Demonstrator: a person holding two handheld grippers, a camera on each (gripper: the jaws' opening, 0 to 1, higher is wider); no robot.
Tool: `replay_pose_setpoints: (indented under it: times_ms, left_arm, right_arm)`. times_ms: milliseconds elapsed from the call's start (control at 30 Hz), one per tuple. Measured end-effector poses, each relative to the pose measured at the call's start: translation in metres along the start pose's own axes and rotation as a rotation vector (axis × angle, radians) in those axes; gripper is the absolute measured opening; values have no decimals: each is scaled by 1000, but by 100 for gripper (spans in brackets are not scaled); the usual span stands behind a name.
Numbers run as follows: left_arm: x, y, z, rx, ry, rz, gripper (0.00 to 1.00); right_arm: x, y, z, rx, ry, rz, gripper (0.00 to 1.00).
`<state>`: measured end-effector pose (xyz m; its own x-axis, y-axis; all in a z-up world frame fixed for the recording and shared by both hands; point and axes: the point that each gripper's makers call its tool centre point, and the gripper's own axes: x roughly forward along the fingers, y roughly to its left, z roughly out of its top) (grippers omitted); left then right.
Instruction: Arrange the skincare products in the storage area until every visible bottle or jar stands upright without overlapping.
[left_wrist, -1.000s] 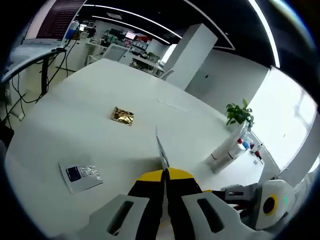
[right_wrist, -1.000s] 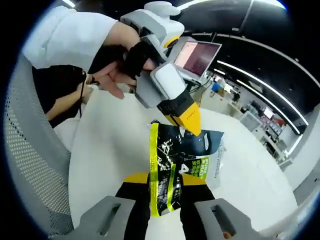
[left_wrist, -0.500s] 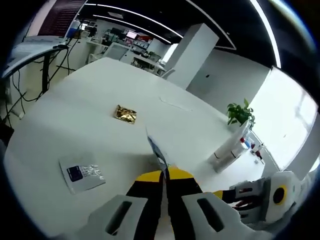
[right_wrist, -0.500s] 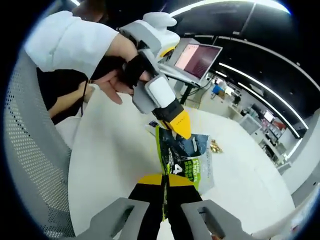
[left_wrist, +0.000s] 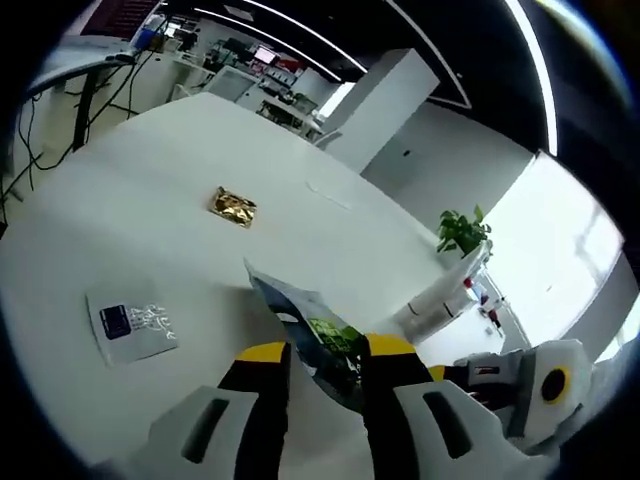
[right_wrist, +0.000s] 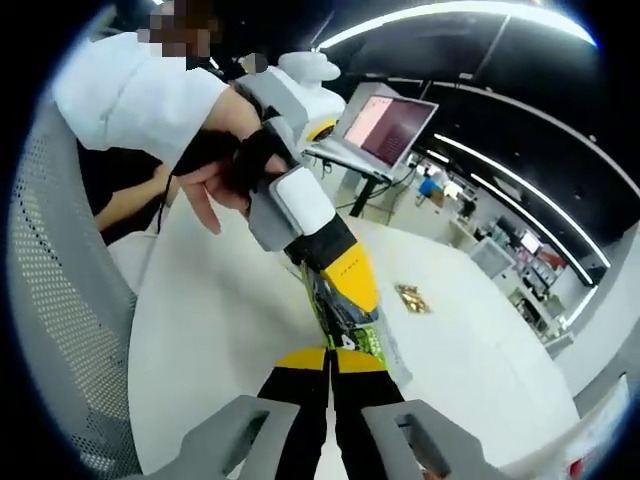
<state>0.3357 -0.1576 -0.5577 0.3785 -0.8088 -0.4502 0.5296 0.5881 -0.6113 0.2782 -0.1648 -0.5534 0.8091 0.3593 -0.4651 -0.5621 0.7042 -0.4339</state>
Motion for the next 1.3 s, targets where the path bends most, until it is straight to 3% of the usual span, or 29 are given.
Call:
replay_pose_setpoints:
  times_ms: [67, 200, 400, 533, 867, 1033, 1300]
  left_arm:
    - [1, -4, -3, -35, 20, -28, 20]
    - [4, -3, 0, -41, 27, -19, 13]
    - [10, -3, -7, -19, 97, -37, 9]
    - [16, -7, -6, 3, 118, -42, 5]
    - [25, -21, -14, 117, 177, -26, 1]
    - [29, -30, -16, 222, 192, -6, 0]
    - [39, -43, -13, 266, 193, -5, 0]
  right_arm:
    - [0, 1, 1, 2, -4, 5, 0]
    - [-2, 1, 1, 1, -5, 9, 0]
    - [-8, -1, 1, -38, -14, 20, 0]
    - [-12, -2, -4, -19, -3, 36, 0]
    - [-19, -8, -17, 36, 37, 47, 0]
    - [-21, -10, -22, 42, 55, 56, 0]
    - [-27, -18, -37, 87, 100, 68, 0]
